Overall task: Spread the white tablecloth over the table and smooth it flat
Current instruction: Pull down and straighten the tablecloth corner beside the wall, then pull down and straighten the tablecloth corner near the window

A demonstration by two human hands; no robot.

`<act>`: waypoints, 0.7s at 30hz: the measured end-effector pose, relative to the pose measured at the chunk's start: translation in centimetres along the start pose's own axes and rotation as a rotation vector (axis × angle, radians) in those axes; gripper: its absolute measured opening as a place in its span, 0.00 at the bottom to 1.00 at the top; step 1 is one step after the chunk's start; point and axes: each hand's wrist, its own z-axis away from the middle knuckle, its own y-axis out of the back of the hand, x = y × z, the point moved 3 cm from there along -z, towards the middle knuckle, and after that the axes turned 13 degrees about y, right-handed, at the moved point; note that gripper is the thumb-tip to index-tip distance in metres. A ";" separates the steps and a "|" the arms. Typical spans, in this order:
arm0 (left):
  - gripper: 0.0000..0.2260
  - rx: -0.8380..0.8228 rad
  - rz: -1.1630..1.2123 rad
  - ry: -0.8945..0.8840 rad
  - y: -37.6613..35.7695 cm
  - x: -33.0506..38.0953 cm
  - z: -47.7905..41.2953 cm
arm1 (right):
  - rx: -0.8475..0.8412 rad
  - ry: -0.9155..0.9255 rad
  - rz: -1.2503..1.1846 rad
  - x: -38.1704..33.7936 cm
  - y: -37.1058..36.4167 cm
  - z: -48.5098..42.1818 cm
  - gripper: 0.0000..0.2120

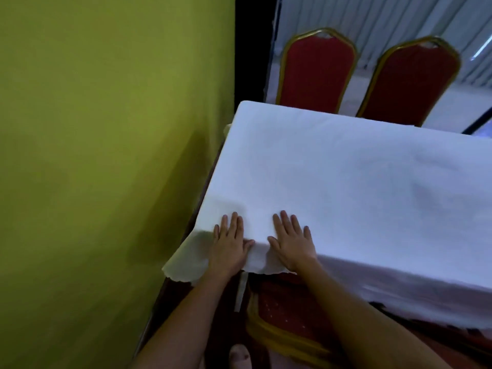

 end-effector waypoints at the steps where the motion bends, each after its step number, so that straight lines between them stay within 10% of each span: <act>1: 0.32 -0.010 -0.028 -0.038 0.0 0.5 0.1 | -0.026 0.006 -0.014 0.1 0.4 0.1 0.30; 10: 0.32 -0.078 -0.096 -0.060 0.8 2.3 0.4 | -0.124 -0.057 -0.071 0.9 0.5 1.6 0.31; 21: 0.26 -0.157 -0.181 -0.489 0.8 11.9 -2.4 | 0.022 -0.566 -0.298 8.4 1.9 5.9 0.32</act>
